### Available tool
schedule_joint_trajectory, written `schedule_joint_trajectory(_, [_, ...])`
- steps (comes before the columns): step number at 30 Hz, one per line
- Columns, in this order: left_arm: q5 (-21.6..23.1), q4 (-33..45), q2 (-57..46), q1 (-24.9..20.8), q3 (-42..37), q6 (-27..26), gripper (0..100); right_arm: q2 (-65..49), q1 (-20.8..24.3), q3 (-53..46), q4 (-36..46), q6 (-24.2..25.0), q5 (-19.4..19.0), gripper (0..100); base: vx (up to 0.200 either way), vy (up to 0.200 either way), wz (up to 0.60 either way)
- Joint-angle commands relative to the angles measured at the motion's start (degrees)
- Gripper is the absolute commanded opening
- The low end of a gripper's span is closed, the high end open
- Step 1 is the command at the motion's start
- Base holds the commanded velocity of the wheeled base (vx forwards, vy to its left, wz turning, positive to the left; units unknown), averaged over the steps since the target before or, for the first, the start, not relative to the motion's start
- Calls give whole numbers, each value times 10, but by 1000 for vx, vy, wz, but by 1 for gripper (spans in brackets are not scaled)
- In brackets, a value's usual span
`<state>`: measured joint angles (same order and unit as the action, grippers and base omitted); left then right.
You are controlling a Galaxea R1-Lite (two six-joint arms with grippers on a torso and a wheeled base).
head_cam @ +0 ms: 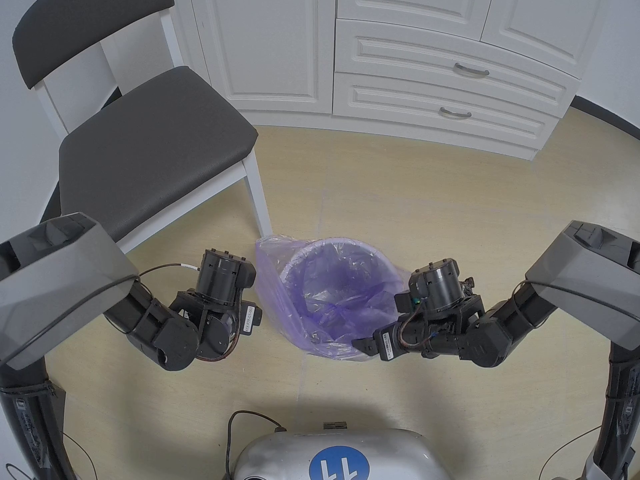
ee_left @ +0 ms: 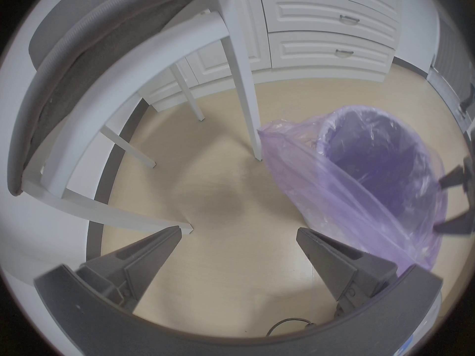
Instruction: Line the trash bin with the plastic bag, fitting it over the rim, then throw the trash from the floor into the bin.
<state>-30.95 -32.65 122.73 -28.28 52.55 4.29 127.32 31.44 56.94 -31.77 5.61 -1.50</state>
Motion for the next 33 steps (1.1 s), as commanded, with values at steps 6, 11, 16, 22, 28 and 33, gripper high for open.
schedule_joint_trajectory(6, [-2,0,-14,-5,26,1,100,43,52,-17,-4,-2,2,100,0,0,0])
schedule_joint_trajectory(11, [-3,5,2,-6,55,-4,100,48,70,-25,-8,-1,1,100,0,0,0])
schedule_joint_trajectory(16, [-10,11,16,-21,84,-15,100,76,72,-8,-10,4,3,100,0,0,0])
schedule_joint_trajectory(22, [-10,11,32,-31,105,-36,100,97,87,16,-12,38,3,100,0,0,0])
schedule_joint_trajectory(28, [-12,19,38,-58,115,-53,100,147,126,41,-80,101,8,100,0,0,0])
schedule_joint_trajectory(33, [-13,47,39,-69,124,-53,100,168,139,42,-147,119,30,100,0,0,0])
